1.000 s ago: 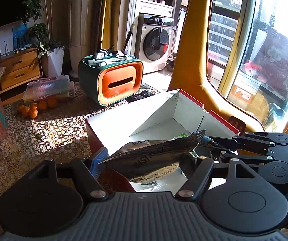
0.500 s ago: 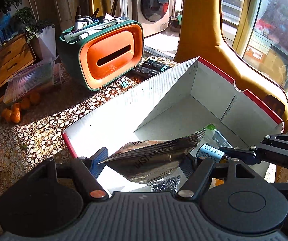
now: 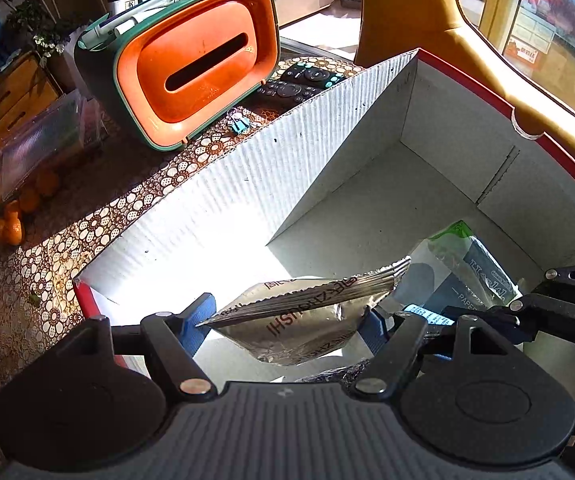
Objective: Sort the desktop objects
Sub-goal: 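Open both tools to drop the foil bag and bottle into the box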
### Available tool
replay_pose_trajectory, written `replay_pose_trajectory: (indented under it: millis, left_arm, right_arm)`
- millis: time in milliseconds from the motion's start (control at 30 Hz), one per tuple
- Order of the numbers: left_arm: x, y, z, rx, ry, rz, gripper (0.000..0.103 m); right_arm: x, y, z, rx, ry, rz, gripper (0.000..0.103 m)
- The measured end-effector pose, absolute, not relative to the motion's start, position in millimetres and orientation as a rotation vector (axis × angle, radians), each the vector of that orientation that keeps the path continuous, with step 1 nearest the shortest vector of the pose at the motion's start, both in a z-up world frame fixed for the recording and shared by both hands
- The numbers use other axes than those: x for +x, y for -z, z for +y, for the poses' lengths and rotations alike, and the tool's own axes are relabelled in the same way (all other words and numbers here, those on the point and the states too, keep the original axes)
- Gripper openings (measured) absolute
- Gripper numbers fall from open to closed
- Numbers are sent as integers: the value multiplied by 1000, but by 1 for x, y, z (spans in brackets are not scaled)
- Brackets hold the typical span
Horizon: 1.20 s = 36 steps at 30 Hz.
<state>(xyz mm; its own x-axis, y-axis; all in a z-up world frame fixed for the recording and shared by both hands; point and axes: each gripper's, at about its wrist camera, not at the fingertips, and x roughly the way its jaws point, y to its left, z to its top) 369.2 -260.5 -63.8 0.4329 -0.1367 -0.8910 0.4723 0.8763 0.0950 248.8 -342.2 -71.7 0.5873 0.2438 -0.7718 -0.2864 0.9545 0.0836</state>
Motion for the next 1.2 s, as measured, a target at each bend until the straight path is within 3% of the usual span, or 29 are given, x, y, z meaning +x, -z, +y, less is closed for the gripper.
replay_pose_trajectory:
  millis: [567,667,800,1200]
  left_arm:
    - [368,76,-263,337,435,1109,75]
    - [365,71,-261,323,442,1099,76]
    - [360,64,-261,305,464,1091,86]
    - [334,21,-230,152,480,992,87]
  right_arm:
    - [263,78,-339,-80,-310,956,25]
    - [262,77,-339,-85,-310,953,29]
    - [258,72,-340,-80,-311,940,39]
    - [233,47,-342,-77,-313,884,51]
